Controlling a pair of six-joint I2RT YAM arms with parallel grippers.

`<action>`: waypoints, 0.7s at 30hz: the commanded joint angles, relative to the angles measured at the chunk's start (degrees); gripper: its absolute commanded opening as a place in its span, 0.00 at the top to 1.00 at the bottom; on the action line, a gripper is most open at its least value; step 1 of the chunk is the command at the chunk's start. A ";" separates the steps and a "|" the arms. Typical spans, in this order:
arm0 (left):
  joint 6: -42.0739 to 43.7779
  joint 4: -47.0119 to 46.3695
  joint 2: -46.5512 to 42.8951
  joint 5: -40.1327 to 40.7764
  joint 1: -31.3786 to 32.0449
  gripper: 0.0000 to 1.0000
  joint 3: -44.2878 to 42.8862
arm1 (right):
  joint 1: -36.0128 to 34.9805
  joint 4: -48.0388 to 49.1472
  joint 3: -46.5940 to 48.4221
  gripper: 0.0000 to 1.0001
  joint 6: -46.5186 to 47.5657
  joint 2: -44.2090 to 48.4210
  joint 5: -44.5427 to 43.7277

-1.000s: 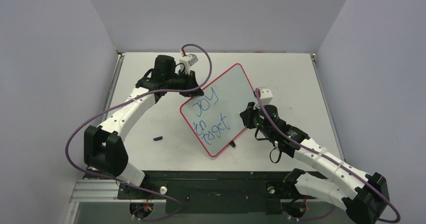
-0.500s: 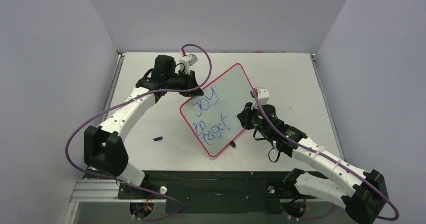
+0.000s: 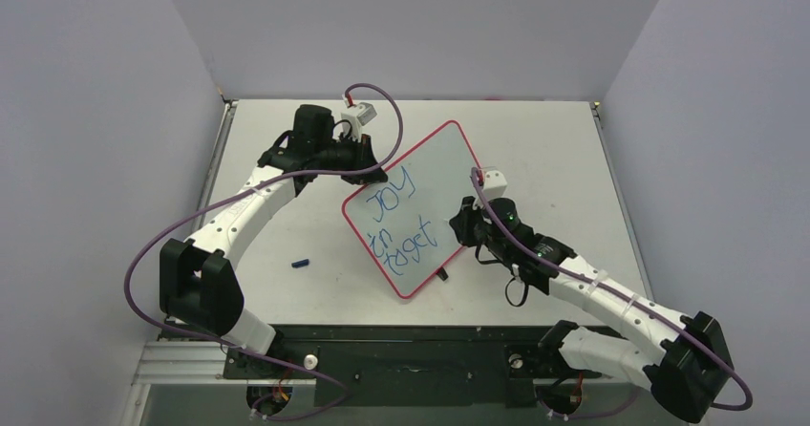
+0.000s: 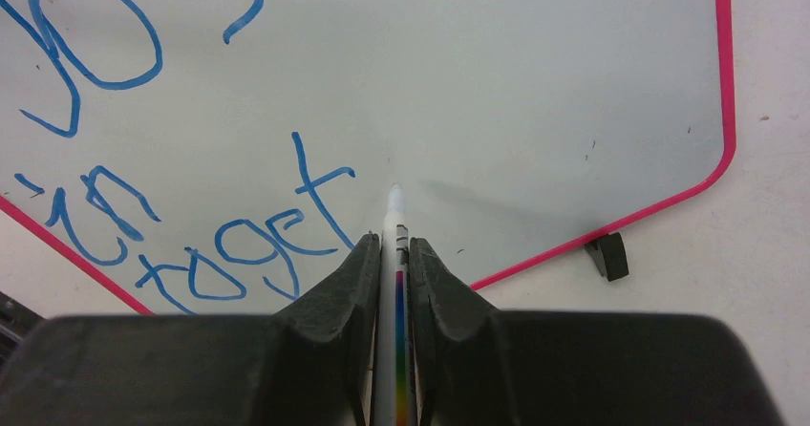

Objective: Write a sentence on the whiteboard

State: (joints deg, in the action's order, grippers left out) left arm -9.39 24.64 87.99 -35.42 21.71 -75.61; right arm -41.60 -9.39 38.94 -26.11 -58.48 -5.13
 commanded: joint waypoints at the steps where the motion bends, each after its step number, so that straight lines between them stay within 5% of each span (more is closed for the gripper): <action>1: 2.53 -2.78 -1.23 1.04 0.26 1.00 -1.20 | 0.27 3.56 2.68 1.00 0.71 -0.82 -0.33; 21: 2.62 -2.68 -1.25 1.17 0.35 1.00 -1.21 | -0.25 6.67 7.95 1.00 0.36 -7.68 1.43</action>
State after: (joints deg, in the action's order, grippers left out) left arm -9.37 24.64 87.99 -35.42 21.78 -75.61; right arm -41.63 -6.37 43.44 -25.96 -64.99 -4.21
